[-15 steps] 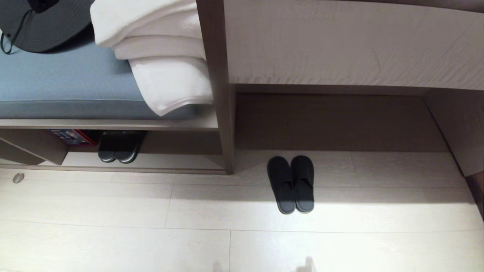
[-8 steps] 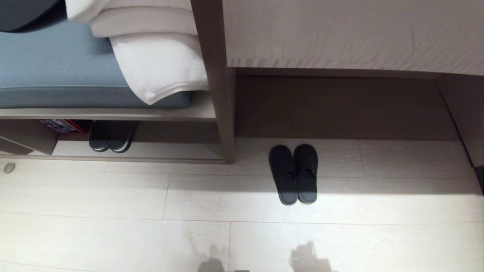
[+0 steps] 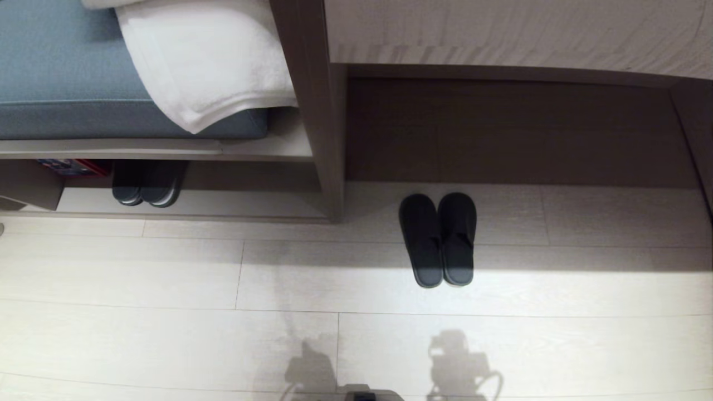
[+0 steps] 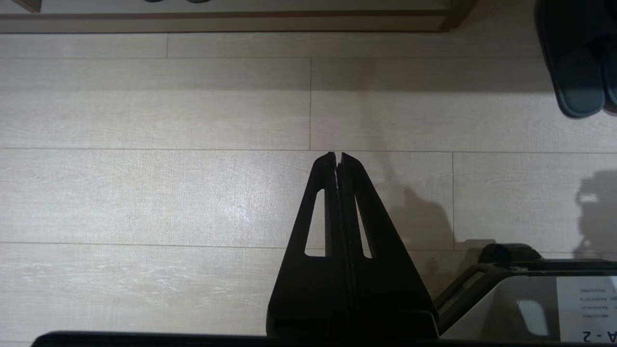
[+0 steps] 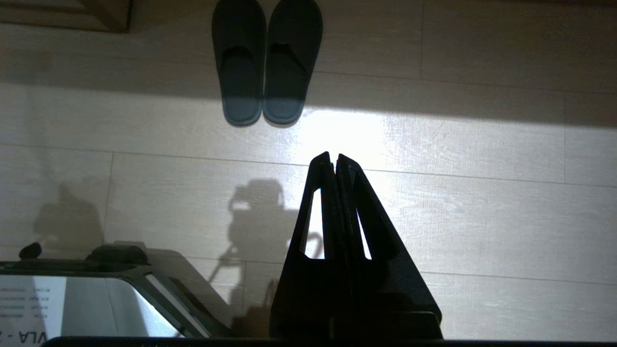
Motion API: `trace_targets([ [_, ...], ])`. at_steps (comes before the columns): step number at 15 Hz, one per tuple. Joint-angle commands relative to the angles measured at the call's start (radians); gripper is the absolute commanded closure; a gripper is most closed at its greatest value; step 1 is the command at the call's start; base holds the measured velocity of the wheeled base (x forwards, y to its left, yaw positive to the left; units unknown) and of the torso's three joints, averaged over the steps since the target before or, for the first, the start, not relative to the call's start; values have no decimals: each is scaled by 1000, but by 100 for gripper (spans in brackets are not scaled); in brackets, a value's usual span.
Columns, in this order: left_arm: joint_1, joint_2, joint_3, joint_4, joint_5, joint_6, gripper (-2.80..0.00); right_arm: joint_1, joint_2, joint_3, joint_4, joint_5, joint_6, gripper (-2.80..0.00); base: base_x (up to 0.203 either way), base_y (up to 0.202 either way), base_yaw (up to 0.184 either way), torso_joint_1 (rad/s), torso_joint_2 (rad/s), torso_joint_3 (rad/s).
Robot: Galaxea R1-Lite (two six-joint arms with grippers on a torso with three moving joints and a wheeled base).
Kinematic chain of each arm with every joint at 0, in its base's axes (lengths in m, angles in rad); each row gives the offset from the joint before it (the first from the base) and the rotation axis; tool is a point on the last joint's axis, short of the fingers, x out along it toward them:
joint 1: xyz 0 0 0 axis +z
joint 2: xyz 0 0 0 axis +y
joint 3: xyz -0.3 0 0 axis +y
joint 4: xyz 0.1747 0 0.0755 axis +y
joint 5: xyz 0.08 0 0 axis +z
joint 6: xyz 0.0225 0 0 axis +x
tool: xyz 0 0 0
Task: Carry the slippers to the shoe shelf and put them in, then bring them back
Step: Pick up the slippers on the floor
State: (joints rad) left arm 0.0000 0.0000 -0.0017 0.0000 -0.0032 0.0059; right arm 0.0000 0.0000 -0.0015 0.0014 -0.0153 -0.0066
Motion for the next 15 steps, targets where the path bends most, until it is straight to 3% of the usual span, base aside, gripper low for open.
trace_targets([
  [1, 0, 0, 0, 0, 0, 0, 0, 0, -2, 0, 0, 0, -1, 0, 0, 0, 0, 2, 2, -191],
  [15, 0, 0, -1, 3, 0, 2, 0, 0, -2, 0, -1, 0, -1, 0, 0, 0, 0, 1, 3, -198],
])
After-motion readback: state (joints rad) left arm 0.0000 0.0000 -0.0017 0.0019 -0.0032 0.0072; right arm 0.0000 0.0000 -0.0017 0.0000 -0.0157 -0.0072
